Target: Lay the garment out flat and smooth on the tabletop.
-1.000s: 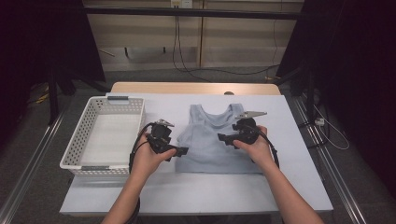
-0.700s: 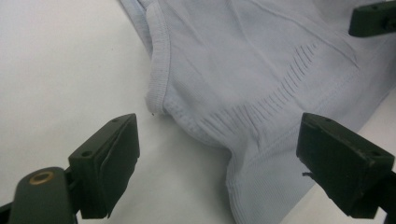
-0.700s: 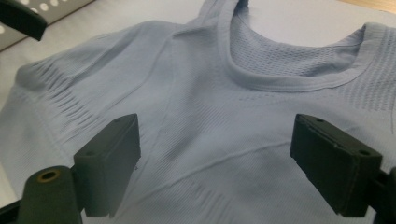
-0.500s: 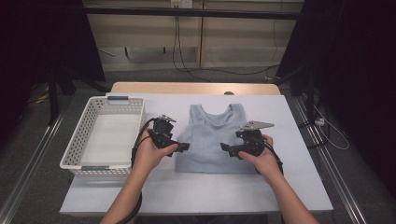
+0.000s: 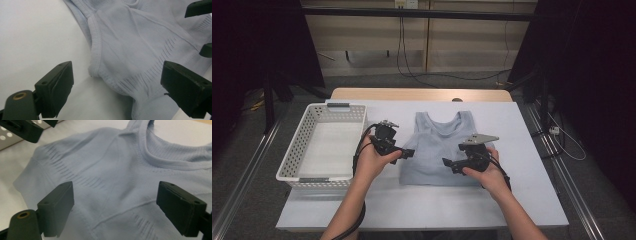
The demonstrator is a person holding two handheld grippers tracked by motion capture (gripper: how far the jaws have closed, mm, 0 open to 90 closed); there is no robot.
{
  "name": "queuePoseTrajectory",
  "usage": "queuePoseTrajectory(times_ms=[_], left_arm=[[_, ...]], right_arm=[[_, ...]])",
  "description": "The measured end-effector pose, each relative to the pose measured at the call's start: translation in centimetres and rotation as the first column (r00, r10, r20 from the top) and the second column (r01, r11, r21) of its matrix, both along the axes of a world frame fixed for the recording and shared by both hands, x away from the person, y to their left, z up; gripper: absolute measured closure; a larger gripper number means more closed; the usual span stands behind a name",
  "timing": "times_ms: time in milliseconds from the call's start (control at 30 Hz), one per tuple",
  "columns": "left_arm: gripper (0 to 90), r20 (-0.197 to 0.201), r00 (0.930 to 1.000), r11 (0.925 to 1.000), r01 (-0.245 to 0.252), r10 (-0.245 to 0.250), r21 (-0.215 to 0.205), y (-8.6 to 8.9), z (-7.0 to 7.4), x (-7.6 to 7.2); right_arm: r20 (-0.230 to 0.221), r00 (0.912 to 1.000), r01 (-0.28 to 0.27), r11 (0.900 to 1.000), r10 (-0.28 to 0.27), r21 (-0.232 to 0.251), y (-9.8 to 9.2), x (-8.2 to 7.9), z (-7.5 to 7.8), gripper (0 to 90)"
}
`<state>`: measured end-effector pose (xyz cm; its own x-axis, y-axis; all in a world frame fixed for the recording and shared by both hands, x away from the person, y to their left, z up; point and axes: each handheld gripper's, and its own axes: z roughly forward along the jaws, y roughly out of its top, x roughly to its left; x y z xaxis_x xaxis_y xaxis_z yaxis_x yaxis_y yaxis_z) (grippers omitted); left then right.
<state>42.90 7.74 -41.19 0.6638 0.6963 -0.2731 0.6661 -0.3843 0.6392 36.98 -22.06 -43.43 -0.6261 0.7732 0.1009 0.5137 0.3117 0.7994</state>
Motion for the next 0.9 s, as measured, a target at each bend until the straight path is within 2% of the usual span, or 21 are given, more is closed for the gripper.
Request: queuePoseTrajectory(times_ms=[200, 300, 400, 500, 667, 733, 900], left_arm=[[10.2, -0.002, 0.9999, 0.9998, -0.01, 0.01, -0.015, 0.9, 0.1, 0.1], [9.8, 0.004, 0.9997, 0.9996, -0.023, 0.023, -0.016, 1.2, 0.2, 0.1], [9.4, 0.004, 0.9998, 0.9996, -0.02, 0.02, -0.019, 1.5, 0.4, 0.1], [9.2, 0.008, 0.9998, 0.9996, -0.016, 0.016, -0.022, 1.5, 0.4, 0.0], [8.2, 0.015, 0.9995, 0.9993, -0.028, 0.028, -0.026, 1.6, 0.5, 0.0], [8.2, 0.01, 0.9998, 0.9994, -0.017, 0.018, -0.029, 1.6, 0.5, -0.1], [8.1, 0.001, 0.9998, 0.9997, -0.019, 0.019, -0.014, 1.7, 0.4, -0.3]], right_arm=[[-0.003, 0.9993, -0.036, 0.999, 0.036, -0.001, 1.0, -0.4, 0.0, 14.6], [-0.012, 0.998, -0.062, 0.998, 0.062, 0.015, 1.7, -0.6, 0.0, 14.4], [0.003, 0.9964, -0.084, 0.996, 0.084, 0.016, 2.5, -0.9, 0.3, 14.4], [-0.001, 0.9944, -0.105, 0.994, 0.105, 0.019, 3.2, -1.0, 0.2, 13.9], [-0.011, 0.9915, -0.129, 0.991, 0.129, 0.036, 4.1, -1.1, 0.1, 13.9], [-0.015, 0.9909, -0.133, 0.99, 0.134, 0.037, 4.4, -1.1, 0.0, 13.9], [-0.02, 0.9891, -0.145, 0.989, 0.146, 0.034, 4.9, -1.2, -0.2, 13.7]])
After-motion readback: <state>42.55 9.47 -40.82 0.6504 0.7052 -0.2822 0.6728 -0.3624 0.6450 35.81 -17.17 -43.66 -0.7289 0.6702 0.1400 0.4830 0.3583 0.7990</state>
